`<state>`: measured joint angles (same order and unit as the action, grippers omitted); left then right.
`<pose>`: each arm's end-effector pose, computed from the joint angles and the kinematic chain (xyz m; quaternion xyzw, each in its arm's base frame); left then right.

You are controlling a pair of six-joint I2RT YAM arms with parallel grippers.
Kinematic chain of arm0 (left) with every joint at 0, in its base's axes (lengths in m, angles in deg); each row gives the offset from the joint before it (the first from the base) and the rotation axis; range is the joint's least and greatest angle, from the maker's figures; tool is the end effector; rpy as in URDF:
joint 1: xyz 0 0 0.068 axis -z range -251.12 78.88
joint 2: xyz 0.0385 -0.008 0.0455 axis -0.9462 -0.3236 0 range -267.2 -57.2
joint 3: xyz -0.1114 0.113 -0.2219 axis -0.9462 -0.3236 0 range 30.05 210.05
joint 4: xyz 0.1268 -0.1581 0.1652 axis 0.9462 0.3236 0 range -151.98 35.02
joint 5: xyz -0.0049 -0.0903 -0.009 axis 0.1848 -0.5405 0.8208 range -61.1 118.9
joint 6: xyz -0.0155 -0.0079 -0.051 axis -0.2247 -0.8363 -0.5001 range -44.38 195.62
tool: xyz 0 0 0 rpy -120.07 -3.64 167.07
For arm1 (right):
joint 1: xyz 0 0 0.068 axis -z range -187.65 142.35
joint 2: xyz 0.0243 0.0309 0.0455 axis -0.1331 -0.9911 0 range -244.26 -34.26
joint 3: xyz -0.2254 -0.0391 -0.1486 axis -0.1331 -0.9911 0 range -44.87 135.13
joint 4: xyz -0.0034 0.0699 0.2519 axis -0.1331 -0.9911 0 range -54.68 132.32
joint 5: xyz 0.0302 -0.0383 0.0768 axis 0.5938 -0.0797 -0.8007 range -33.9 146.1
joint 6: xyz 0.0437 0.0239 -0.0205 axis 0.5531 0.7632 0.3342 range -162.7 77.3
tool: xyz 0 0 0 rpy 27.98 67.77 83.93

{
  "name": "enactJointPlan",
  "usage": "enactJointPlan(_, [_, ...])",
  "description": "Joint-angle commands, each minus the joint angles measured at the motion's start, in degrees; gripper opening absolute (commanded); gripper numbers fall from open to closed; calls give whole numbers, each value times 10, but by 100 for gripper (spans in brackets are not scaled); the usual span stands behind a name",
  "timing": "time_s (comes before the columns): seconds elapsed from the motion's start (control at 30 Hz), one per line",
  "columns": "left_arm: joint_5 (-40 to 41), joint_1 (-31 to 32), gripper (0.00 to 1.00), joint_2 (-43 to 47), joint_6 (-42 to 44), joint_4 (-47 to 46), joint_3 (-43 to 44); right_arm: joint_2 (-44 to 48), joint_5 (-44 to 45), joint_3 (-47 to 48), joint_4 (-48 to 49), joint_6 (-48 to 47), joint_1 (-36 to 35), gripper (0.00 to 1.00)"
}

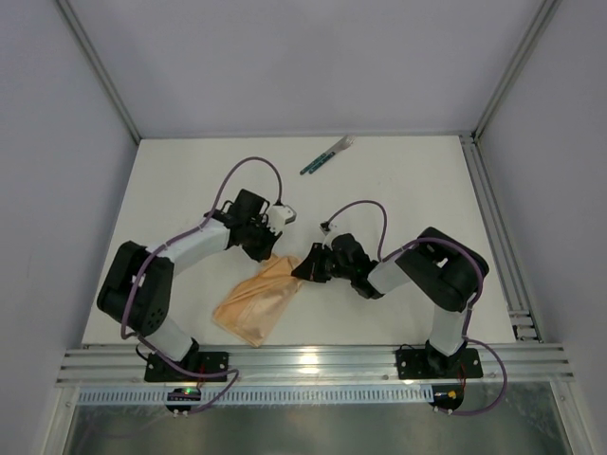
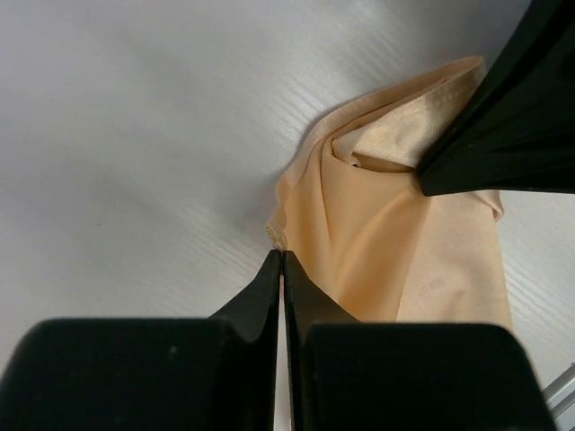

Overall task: Fold the napkin into a case and place the utensils inside
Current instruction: Stuff the smaller-rectangle-folded napkin at the center of the board.

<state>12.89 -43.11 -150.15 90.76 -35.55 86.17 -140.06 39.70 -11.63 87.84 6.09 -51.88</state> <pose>0.2729 -0.1564 0.1817 0.3842 0.8841 -0.1603 0.2123 0.2215 0.2296 0.1026 -0.0409 0.8464 0.4587 0.2674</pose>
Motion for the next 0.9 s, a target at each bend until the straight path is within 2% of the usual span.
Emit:
enactJointPlan(0.0, [-36, 1, 0, 52, -2, -24, -6, -14, 14, -3, -27, -15, 2, 11])
enactJointPlan(0.1, [-75, 2, 0, 51, 9, -11, -9, -15, 13, 0, -27, -17, 3, 11])
enactJointPlan(0.37, [-104, 3, 0, -21, 28, 13, -12, -20, 15, 2, -28, -16, 3, 11])
enactJointPlan(0.47, [-127, 4, 0, 7, 36, 12, -17, -20, 18, 2, -28, -17, 4, 11])
enactJointPlan(0.67, [-120, 13, 0, 69, 51, 12, -33, -23, 19, 8, -31, -14, 5, 11])
enactJointPlan(0.87, [-89, 59, 0, 61, 68, -1, -50, -22, 18, 13, -34, -14, 6, 10])
